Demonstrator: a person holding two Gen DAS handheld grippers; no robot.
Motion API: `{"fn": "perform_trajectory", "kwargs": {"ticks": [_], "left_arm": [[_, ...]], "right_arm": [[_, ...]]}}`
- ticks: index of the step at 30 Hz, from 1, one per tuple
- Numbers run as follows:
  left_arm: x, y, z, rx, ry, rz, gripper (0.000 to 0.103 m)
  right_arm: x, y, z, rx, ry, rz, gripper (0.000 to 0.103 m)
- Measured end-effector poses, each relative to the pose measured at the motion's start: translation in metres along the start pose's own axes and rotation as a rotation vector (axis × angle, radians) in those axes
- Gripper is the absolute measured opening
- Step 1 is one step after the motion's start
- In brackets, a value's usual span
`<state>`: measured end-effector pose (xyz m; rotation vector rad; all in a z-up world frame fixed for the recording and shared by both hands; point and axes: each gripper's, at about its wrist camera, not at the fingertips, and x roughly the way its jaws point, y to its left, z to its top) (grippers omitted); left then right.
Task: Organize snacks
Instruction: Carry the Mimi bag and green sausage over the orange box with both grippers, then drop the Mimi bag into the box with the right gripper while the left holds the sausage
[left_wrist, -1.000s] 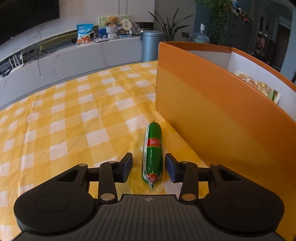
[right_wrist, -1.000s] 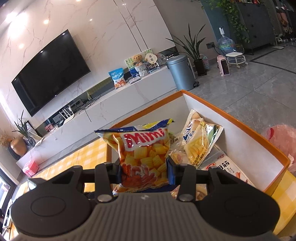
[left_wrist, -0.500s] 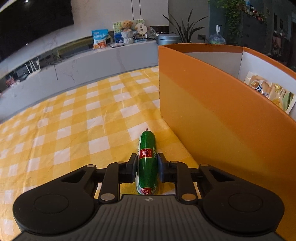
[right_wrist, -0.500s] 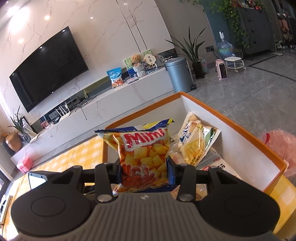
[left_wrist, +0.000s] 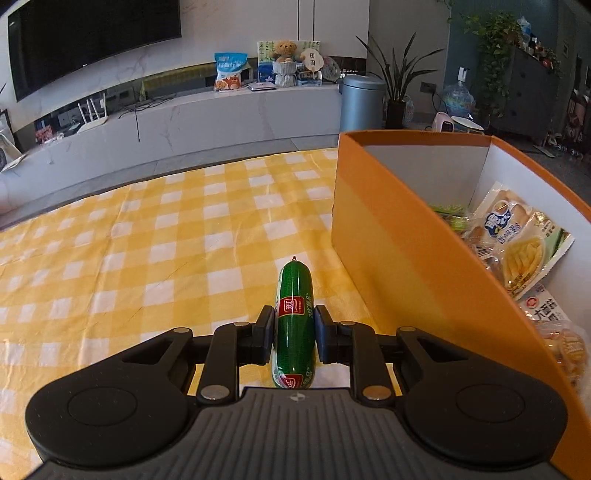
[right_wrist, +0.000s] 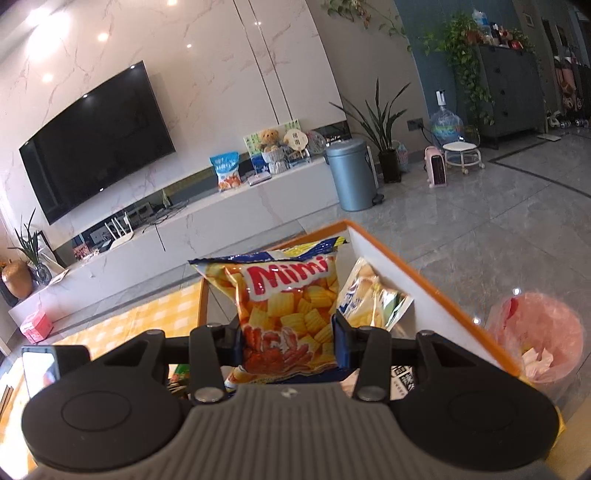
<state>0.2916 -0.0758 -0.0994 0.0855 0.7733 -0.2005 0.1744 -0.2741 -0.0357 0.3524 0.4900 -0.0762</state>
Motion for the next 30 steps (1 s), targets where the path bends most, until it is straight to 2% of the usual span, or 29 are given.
{"fn": "perform_trajectory", "kwargs": {"ticks": [4, 7, 9, 12, 14, 16, 20, 24, 27, 30], "left_arm": [[-0.022, 0.002, 0.007, -0.036, -0.024, 0.000, 0.025], [-0.041, 0.003, 0.016, -0.059, -0.050, -0.016, 0.025], [-0.053, 0.004, 0.022, -0.089, -0.063, -0.050, 0.025], [-0.069, 0.000, 0.027, -0.101, -0.070, -0.095, 0.025], [-0.076, -0.004, 0.029, -0.087, -0.075, -0.145, 0.025], [-0.080, -0.006, 0.032, -0.099, -0.067, -0.190, 0.025], [-0.081, -0.016, 0.039, -0.095, -0.073, -0.191, 0.025], [-0.082, -0.021, 0.039, -0.099, -0.063, -0.204, 0.025], [-0.082, -0.020, 0.038, -0.102, -0.058, -0.205, 0.025], [-0.081, -0.023, 0.038, -0.083, -0.052, -0.166, 0.025]], "right_arm": [[-0.009, -0.007, 0.007, -0.021, 0.016, 0.011, 0.043], [-0.010, -0.007, 0.017, -0.103, 0.043, 0.002, 0.043], [-0.012, -0.015, 0.027, -0.112, 0.043, 0.029, 0.043], [-0.006, -0.033, 0.046, -0.132, 0.072, 0.116, 0.043], [0.011, -0.051, 0.059, -0.127, 0.161, 0.171, 0.043], [0.027, -0.057, 0.068, -0.171, 0.236, 0.164, 0.043], [0.065, -0.052, 0.070, -0.288, 0.408, 0.110, 0.043], [0.103, -0.046, 0.052, -0.441, 0.593, 0.060, 0.042], [0.117, -0.047, 0.041, -0.539, 0.665, -0.010, 0.042], [0.121, -0.045, 0.035, -0.570, 0.703, -0.001, 0.042]]}}
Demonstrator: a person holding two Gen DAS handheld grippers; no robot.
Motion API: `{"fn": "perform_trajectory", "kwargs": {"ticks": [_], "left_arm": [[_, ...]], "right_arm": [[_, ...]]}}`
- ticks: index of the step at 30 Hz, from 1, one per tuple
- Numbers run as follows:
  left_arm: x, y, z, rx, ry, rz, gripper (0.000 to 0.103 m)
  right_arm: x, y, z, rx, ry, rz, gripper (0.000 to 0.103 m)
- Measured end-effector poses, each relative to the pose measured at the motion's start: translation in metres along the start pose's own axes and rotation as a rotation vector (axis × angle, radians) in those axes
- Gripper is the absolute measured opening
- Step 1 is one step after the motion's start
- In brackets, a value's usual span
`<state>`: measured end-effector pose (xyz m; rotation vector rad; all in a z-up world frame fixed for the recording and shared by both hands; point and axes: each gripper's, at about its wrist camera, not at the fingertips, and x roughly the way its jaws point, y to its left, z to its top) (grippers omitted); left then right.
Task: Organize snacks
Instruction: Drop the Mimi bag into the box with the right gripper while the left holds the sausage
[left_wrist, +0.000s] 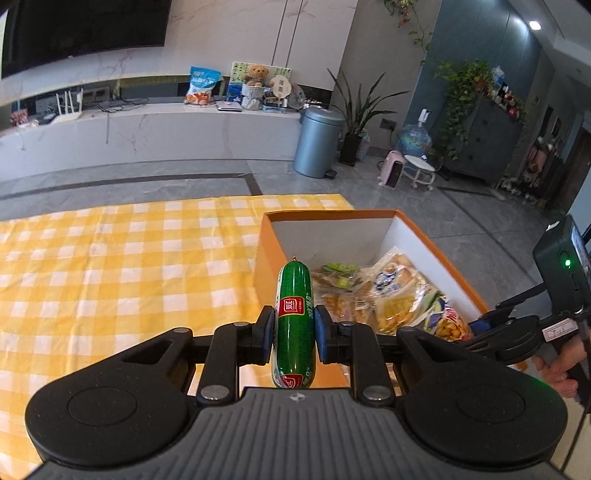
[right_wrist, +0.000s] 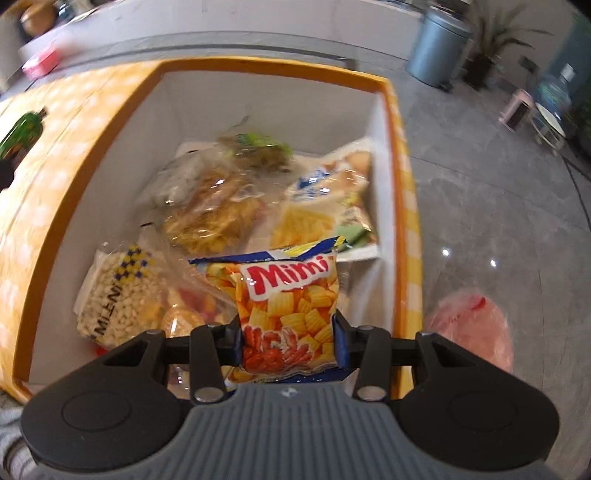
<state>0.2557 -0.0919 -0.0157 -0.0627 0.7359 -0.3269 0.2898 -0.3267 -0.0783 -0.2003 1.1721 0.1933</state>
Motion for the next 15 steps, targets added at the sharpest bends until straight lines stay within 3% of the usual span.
{"fn": "perform_trajectory", "kwargs": {"ticks": [8, 12, 15], "left_arm": [[-0.011, -0.002, -0.003, 0.047, -0.017, 0.058, 0.025], [-0.018, -0.001, -0.004, 0.083, -0.012, 0.060, 0.025], [-0.022, -0.003, -0.003, 0.103, -0.006, 0.054, 0.025]], "right_arm": [[0.012, 0.015, 0.006, -0.057, 0.012, -0.099, 0.044], [0.004, 0.011, 0.007, -0.047, -0.042, -0.079, 0.063], [-0.008, 0.004, 0.007, -0.013, -0.094, -0.080, 0.063]]}}
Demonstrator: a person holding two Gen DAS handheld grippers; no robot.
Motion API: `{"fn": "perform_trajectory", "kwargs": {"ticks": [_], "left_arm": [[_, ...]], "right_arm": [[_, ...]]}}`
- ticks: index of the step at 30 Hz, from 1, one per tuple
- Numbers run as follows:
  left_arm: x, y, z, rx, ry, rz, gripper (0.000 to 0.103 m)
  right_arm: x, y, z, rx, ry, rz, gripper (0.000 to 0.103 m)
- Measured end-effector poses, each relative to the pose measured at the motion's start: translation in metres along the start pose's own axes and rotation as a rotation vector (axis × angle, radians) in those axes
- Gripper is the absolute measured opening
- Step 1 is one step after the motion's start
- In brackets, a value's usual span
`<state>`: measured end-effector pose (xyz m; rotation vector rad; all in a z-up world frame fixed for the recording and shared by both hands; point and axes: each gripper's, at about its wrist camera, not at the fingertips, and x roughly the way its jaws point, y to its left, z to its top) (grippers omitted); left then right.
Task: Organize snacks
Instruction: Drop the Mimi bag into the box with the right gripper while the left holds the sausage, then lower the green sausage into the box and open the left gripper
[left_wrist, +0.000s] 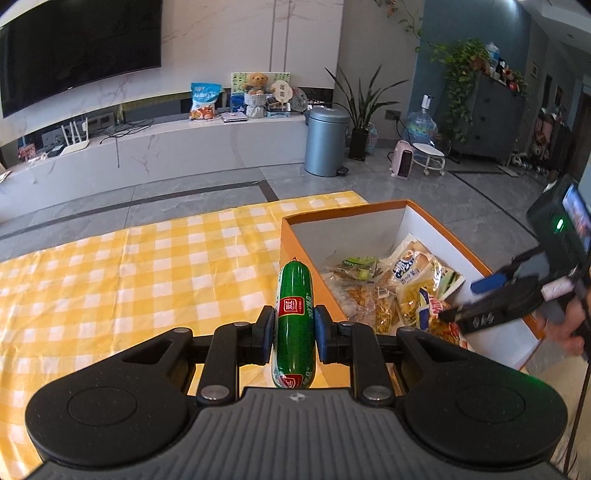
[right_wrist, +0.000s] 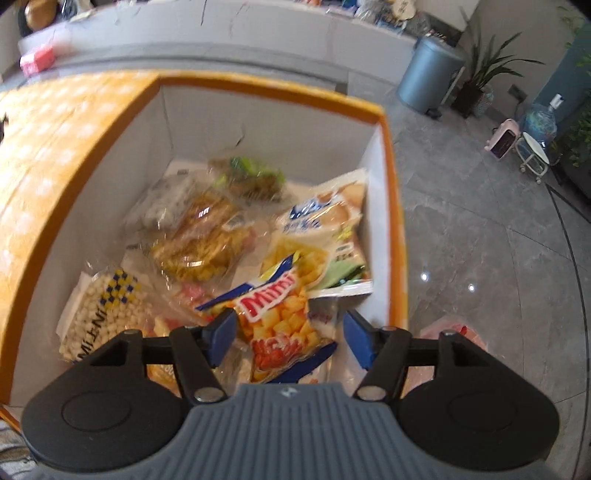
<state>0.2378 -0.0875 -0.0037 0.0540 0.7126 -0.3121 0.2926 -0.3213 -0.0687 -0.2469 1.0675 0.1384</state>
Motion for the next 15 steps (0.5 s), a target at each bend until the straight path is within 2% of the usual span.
{"fn": "perform_trajectory", "kwargs": {"ticks": [5, 10, 13, 15], "left_arm": [[-0.005, -0.003, 0.007, -0.001, -0.006, -0.037, 0.025], [0.002, -0.021, 0.023, 0.015, -0.035, -0.037, 0.025], [0.012, -0.039, 0.031, 0.020, -0.040, -0.072, 0.025], [0.025, -0.053, 0.034, 0.020, -0.028, -0.096, 0.025]], "right_arm": [[-0.029, -0.011, -0.004, 0.135, -0.151, 0.002, 0.068], [-0.035, -0.006, -0.018, 0.196, -0.213, -0.013, 0.068], [-0.039, -0.008, -0.027, 0.246, -0.248, -0.033, 0.068], [-0.044, -0.013, -0.033, 0.279, -0.281, -0.006, 0.068]]}}
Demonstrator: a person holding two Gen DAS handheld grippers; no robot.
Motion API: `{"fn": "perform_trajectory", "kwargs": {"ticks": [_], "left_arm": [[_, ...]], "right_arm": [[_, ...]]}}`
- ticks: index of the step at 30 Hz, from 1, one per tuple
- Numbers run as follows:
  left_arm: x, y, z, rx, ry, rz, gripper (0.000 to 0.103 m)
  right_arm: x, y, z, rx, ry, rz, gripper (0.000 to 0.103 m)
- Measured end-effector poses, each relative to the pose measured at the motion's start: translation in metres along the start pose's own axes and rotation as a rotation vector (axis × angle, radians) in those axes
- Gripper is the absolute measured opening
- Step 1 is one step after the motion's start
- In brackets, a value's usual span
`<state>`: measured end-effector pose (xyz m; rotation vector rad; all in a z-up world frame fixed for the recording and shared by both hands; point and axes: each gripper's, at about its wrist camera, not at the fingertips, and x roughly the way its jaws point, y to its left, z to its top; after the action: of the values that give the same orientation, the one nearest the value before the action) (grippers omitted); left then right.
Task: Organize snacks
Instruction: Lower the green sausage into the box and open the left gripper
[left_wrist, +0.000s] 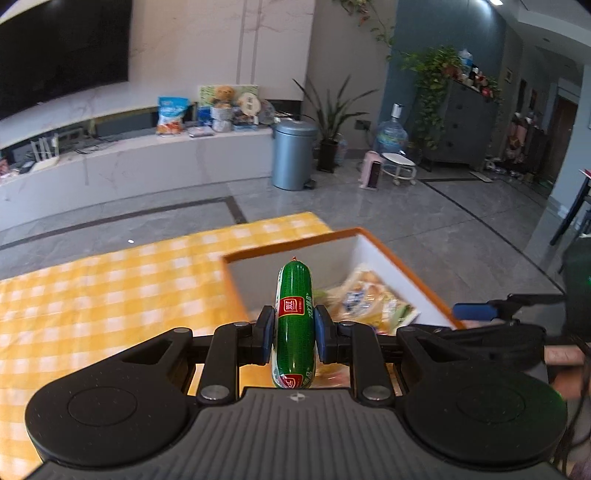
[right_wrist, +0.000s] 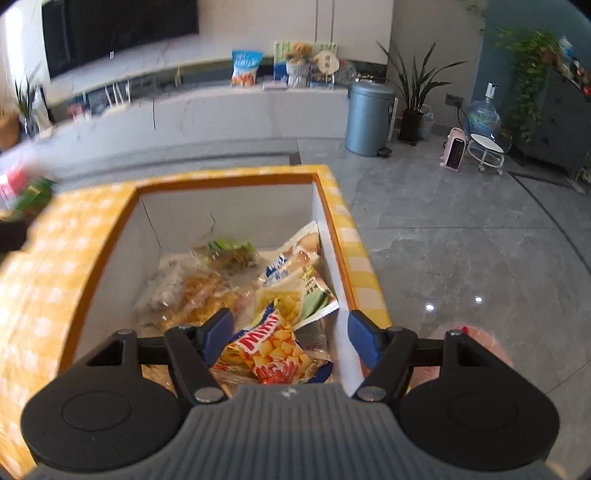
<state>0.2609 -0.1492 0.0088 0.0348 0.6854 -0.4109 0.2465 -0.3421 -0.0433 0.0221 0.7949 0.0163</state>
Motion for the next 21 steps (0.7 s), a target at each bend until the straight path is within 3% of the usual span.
{"fn": "perform_trajectory", "kwargs": {"ticks": [3, 8, 9, 10, 11, 12, 21], "left_arm": [[0.023, -0.018, 0.001, 0.003, 0.023, -0.038, 0.025], [0.056, -0.037, -0.004, 0.042, 0.093, -0.098, 0.027], [0.060, -0.041, -0.005, 0.059, 0.101, -0.087, 0.031], [0.061, -0.045, -0.008, 0.078, 0.094, -0.074, 0.050], [0.062, -0.047, -0.010, 0.095, 0.086, -0.066, 0.078], [0.062, -0.049, -0.012, 0.105, 0.078, -0.052, 0.086], [0.021, -0.057, -0.018, 0.174, 0.050, -0.029, 0.092]], "right_arm": [[-0.011, -0.008, -0.004, 0.033, -0.033, 0.040, 0.068], [-0.028, -0.013, -0.011, -0.012, -0.072, 0.035, 0.068], [-0.029, -0.014, -0.014, -0.018, -0.077, 0.036, 0.068], [-0.030, -0.016, -0.015, -0.024, -0.079, 0.041, 0.068], [-0.030, -0.019, -0.017, -0.031, -0.079, 0.049, 0.068], [-0.030, -0.022, -0.020, -0.034, -0.075, 0.053, 0.067], [-0.049, -0.024, -0.044, 0.044, -0.073, 0.002, 0.067]]}}
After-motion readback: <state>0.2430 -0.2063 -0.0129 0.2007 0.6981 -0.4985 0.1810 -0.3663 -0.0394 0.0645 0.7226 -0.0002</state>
